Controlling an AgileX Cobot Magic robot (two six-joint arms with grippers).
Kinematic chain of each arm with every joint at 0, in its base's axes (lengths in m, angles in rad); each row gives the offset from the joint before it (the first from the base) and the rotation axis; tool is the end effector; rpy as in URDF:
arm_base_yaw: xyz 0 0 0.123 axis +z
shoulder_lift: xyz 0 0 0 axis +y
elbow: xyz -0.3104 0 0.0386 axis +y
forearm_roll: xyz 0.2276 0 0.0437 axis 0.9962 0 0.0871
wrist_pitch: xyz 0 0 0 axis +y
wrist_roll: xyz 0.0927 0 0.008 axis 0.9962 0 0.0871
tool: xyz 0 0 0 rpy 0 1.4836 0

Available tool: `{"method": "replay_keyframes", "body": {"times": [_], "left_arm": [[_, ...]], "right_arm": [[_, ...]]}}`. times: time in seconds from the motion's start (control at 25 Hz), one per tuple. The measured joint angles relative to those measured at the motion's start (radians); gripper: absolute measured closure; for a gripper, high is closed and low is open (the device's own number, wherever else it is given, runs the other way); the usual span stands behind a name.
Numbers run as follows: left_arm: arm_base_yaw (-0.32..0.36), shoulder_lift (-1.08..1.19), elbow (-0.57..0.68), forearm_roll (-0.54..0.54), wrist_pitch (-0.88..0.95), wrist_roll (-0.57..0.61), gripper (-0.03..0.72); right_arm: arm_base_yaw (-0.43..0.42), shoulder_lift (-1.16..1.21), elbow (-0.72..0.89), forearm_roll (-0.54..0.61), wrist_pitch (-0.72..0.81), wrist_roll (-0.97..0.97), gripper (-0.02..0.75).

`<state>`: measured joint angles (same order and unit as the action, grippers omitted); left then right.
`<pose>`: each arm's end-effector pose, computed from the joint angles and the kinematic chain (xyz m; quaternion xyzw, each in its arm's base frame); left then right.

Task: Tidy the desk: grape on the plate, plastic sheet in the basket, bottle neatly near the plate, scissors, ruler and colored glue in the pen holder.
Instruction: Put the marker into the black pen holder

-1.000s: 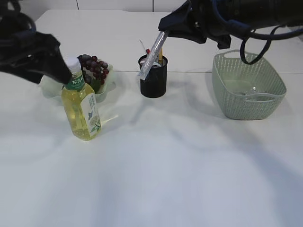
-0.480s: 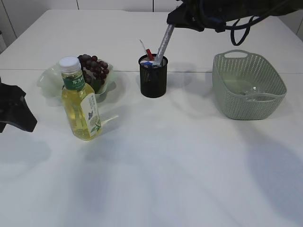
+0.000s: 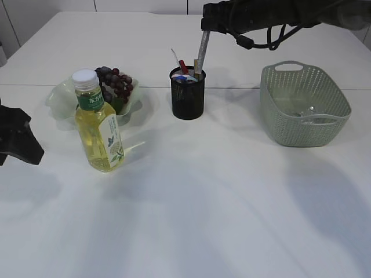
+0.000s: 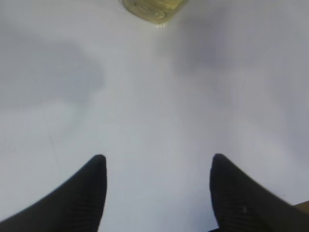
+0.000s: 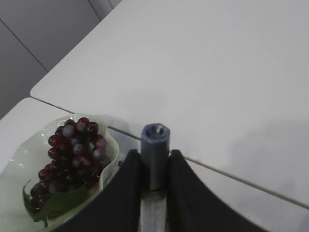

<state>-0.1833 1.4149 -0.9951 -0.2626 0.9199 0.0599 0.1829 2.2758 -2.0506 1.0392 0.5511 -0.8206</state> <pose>0.2378 -0.0636 0.2968 0.0574 0.9791 -0.1249 0.1497 0.5206 0.1391 0.2908 -0.1394 0.8189 0.2786 0.4820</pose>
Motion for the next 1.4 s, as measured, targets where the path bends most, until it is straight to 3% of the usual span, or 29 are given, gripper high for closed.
{"method": "replay_keyframes", "body": {"times": [0.36, 0.72, 1.4], "left_arm": [[0.0, 0.0, 0.0, 0.005, 0.0, -0.002, 0.2], [0.0, 0.0, 0.0, 0.007, -0.013, -0.002, 0.2], [0.0, 0.0, 0.0, 0.007, -0.013, -0.002, 0.2]], "right_arm": [[0.0, 0.041, -0.038, -0.001, -0.07, -0.139, 0.616], [0.0, 0.055, -0.04, 0.174, -0.094, -0.257, 0.616], [0.04, 0.123, -0.04, 0.216, -0.097, -0.434, 0.611]]}}
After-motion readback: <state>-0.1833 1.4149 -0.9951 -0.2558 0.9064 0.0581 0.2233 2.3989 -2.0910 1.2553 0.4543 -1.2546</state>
